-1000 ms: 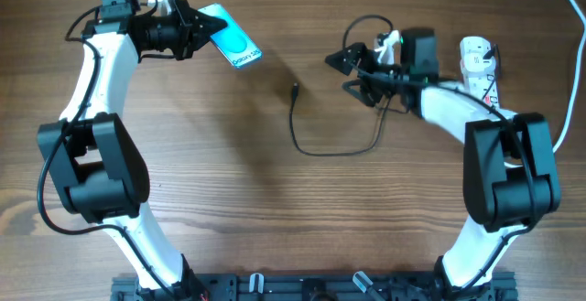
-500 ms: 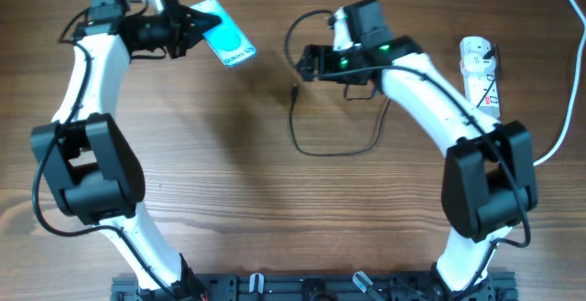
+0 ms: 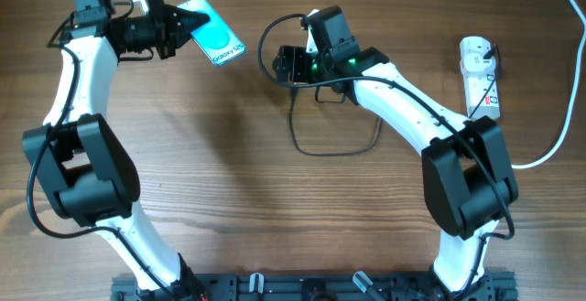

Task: Plug charger to phone and switch on socket
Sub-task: 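Move the right gripper down to the cable's USB-C plug and grasp it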

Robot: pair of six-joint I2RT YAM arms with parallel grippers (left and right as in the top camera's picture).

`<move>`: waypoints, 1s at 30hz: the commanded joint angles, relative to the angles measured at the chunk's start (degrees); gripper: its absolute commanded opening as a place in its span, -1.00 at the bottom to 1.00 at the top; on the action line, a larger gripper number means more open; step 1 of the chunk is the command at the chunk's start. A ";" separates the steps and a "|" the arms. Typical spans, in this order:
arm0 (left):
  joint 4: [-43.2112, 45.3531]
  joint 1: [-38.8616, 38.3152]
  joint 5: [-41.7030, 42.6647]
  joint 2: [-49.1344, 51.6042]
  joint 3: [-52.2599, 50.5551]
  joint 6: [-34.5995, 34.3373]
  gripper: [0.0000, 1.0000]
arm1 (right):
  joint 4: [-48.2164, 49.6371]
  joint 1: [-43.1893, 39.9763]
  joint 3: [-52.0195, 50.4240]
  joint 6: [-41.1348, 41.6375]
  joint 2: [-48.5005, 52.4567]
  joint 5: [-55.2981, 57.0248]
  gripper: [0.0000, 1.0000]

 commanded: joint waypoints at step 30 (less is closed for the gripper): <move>-0.26 -2.93 2.08 -1.29 0.68 0.87 -0.92 | 1.75 2.10 -0.79 7.37 12.02 5.38 -0.39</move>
